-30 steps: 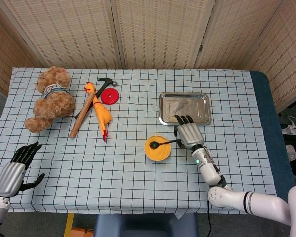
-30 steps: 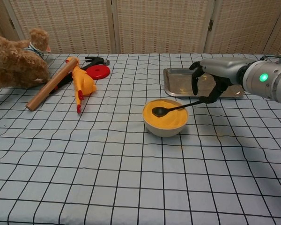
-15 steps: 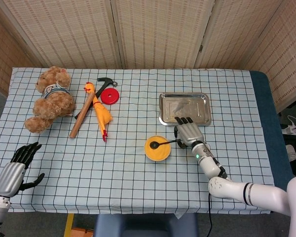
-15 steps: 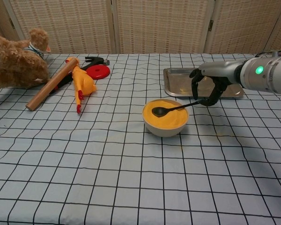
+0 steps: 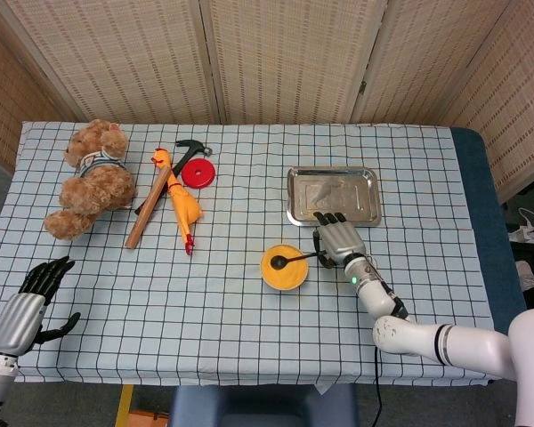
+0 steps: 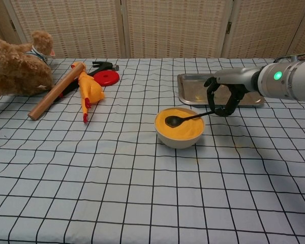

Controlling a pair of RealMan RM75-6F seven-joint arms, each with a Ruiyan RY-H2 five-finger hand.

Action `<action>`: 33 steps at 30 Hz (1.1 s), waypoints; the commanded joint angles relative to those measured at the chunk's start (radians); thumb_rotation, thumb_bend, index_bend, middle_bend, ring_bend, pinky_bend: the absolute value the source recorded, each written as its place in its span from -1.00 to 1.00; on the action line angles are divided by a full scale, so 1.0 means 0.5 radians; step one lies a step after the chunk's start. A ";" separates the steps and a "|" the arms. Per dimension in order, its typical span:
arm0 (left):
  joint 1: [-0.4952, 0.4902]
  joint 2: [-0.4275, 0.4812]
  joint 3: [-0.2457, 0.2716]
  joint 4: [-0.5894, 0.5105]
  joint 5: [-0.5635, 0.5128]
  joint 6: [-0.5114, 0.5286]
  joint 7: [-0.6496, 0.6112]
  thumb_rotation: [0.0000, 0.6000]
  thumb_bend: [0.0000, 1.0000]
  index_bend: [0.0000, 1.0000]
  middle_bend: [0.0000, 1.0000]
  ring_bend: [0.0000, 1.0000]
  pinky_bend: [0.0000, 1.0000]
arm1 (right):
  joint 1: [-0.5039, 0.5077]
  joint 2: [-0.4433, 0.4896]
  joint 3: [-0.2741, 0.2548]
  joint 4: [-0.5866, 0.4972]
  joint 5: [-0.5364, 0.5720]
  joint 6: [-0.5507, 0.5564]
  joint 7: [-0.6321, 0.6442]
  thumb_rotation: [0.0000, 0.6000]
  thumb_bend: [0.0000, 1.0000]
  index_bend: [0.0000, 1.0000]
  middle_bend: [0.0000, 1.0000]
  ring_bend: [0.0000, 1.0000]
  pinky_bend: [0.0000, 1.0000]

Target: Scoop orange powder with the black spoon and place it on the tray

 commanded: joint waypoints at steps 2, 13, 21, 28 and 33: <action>-0.002 -0.001 -0.002 0.007 -0.006 -0.004 -0.005 1.00 -0.33 -1.00 -1.00 -1.00 -0.91 | 0.015 0.003 -0.018 0.002 0.004 0.008 0.017 1.00 -0.35 0.07 -1.00 -1.00 -1.00; -0.006 -0.003 0.002 0.009 -0.003 -0.012 0.002 1.00 -0.33 -1.00 -1.00 -1.00 -0.91 | 0.038 0.003 -0.060 -0.001 -0.028 0.054 0.071 1.00 -0.35 0.14 -1.00 -1.00 -1.00; -0.006 0.001 0.004 0.000 -0.002 -0.014 0.009 1.00 -0.31 -1.00 -1.00 -1.00 -0.91 | 0.046 -0.003 -0.087 0.001 -0.047 0.069 0.094 1.00 -0.28 0.17 -1.00 -1.00 -1.00; -0.004 0.005 0.004 0.001 -0.002 -0.009 0.006 1.00 -0.31 -1.00 -1.00 -1.00 -0.91 | 0.014 -0.034 -0.091 0.018 -0.181 0.145 0.156 1.00 -0.02 0.28 -1.00 -1.00 -1.00; -0.003 0.008 0.006 -0.002 0.004 -0.003 -0.002 1.00 -0.30 -1.00 -1.00 -1.00 -0.91 | -0.053 -0.101 -0.120 0.074 -0.432 0.325 0.180 1.00 0.04 0.46 -0.93 -1.00 -1.00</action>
